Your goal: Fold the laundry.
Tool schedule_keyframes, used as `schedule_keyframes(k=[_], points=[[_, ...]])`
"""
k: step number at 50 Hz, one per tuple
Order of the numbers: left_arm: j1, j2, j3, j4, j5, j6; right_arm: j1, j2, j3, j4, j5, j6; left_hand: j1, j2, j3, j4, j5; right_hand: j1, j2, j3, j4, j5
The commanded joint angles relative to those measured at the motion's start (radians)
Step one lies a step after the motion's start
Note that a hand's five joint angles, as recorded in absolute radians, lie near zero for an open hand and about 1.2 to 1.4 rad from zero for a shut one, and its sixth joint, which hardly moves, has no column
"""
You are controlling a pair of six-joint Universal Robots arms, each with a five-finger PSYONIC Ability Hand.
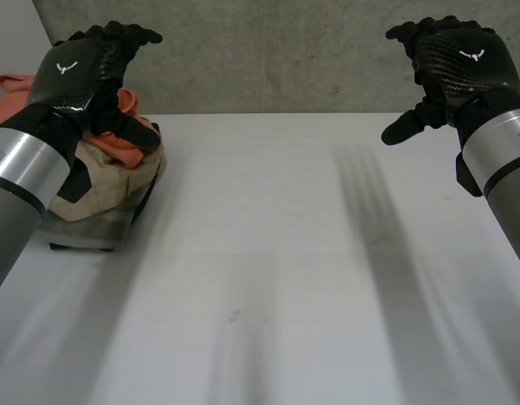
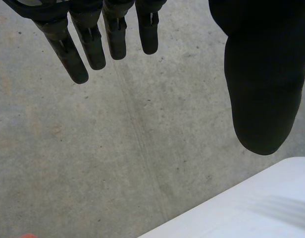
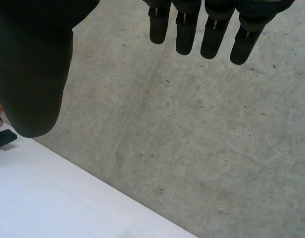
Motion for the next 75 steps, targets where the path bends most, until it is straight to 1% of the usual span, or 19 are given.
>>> schedule_keyframes(k=[1, 11, 15, 22, 34, 41, 45, 48, 49, 50, 52, 54, 59, 63, 64, 68, 71, 72, 75], points=[[0.021, 0.0, 0.006, 0.003, 0.0, 0.0, 0.001, 0.007, 0.001, -0.001, -0.001, -0.001, -0.096, -0.103, -0.1, -0.103, -0.101, -0.097, -0.101, -0.103, -0.099, -0.097], [0.045, -0.014, 0.032, 0.006, 0.0, 0.003, 0.003, 0.018, 0.001, -0.001, -0.007, -0.001, -0.096, -0.103, -0.1, -0.103, -0.101, -0.097, -0.101, -0.103, -0.099, -0.097], [0.068, -0.047, 0.093, 0.01, 0.003, 0.006, 0.003, 0.019, 0.001, 0.0, -0.012, -0.001, -0.096, -0.103, -0.1, -0.103, -0.101, -0.097, -0.101, -0.103, -0.099, -0.097], [0.171, -0.297, 0.354, -0.002, 0.002, 0.084, 0.004, 0.032, 0.003, 0.0, -0.017, -0.003, -0.096, -0.103, -0.1, -0.103, -0.101, -0.097, -0.101, -0.103, -0.099, -0.097], [0.295, -0.819, 0.865, 0.0, 0.011, 0.372, 0.004, 0.058, 0.003, 0.0, -0.018, -0.004, -0.096, -0.103, -0.1, -0.103, -0.101, -0.097, -0.101, -0.103, -0.099, -0.097], [0.32, -0.998, 0.997, 0.006, 0.011, 0.403, 0.003, 0.087, -0.002, -0.001, -0.018, -0.006, -0.095, -0.102, -0.1, -0.102, -0.101, -0.097, -0.101, -0.103, -0.099, -0.097], [0.321, -1.06, 1.06, 0.006, 0.011, 0.406, 0.001, 0.101, -0.004, -0.001, -0.02, -0.009, 0.016, 0.009, 0.011, 0.009, 0.011, -0.097, -0.101, -0.103, -0.099, -0.097], [0.317, -1.066, 1.08, 0.006, 0.012, 0.405, 0.001, 0.113, -0.004, -0.001, -0.02, -0.029, 0.549, 0.542, 0.544, 0.542, 0.543, -0.097, -0.101, -0.103, -0.099, -0.097], [0.312, -1.065, 1.08, 0.006, 0.014, 0.405, 0.0, 0.116, -0.004, -0.001, -0.02, -0.035, 0.772, 0.764, 0.767, 0.764, 0.766, -0.097, -0.101, -0.103, -0.099, -0.097], [0.302, -1.058, 1.08, 0.007, 0.014, 0.405, 0.001, 0.118, -0.004, -0.001, -0.02, -0.041, 1.122, 1.115, 1.118, 1.115, 1.117, -0.097, -0.101, -0.103, -0.099, -0.097], [0.288, -1.045, 1.08, 0.006, 0.009, 0.405, 0.001, 0.121, -0.004, -0.001, -0.02, -0.055, 1.126, 1.119, 1.121, 1.118, 1.12, -0.097, -0.101, -0.103, -0.099, -0.097], [0.245, -0.985, 1.078, 0.003, 0.006, 0.397, 0.001, 0.121, -0.004, -0.001, -0.02, -0.061, 1.126, 1.119, 1.121, 1.118, 1.12, -0.097, -0.101, -0.103, -0.099, -0.097], [0.147, -0.784, 1.01, 0.0, 0.006, 0.379, -0.006, 0.119, -0.005, -0.001, -0.02, -0.063, 1.126, 1.119, 1.121, 1.118, 1.12, -0.097, -0.101, -0.103, -0.099, -0.097], [0.052, -0.623, 0.916, 0.009, 0.011, 0.294, -0.01, 0.116, -0.005, -0.003, -0.02, -0.063, 1.126, 1.119, 1.121, 1.118, 1.12, -0.097, -0.101, -0.103, -0.099, -0.097], [0.014, -0.567, 0.878, 0.01, 0.011, 0.249, -0.01, 0.116, -0.005, -0.003, -0.02, -0.063, 1.126, 1.119, 1.121, 1.118, 1.12, -0.097, -0.101, -0.103, -0.099, -0.097], [-0.069, -0.456, 0.757, 0.012, 0.012, 0.159, -0.013, 0.108, -0.008, -0.006, -0.02, -0.066, 1.126, 1.119, 1.121, 1.118, 1.12, -0.097, -0.101, -0.103, -0.099, -0.097], [-0.131, -0.443, 0.683, 0.012, 0.008, 0.145, -0.016, 0.099, -0.016, -0.005, -0.02, -0.07, 1.126, 1.119, 1.121, 1.118, 1.12, -0.097, -0.101, -0.103, -0.099, -0.097], [-0.183, -0.448, 0.645, 0.01, 0.002, 0.148, -0.019, 0.096, -0.019, -0.003, -0.02, -0.073, 1.126, 1.119, 1.121, 1.118, 1.12, -0.097, -0.101, -0.103, -0.099, -0.097], [-0.252, -0.478, 0.591, -0.01, -0.003, 0.15, -0.063, 0.078, -0.022, -0.003, -0.02, -0.092, 1.126, 1.119, 1.121, 1.118, 1.12, -0.097, -0.101, -0.103, -0.099, -0.097]])
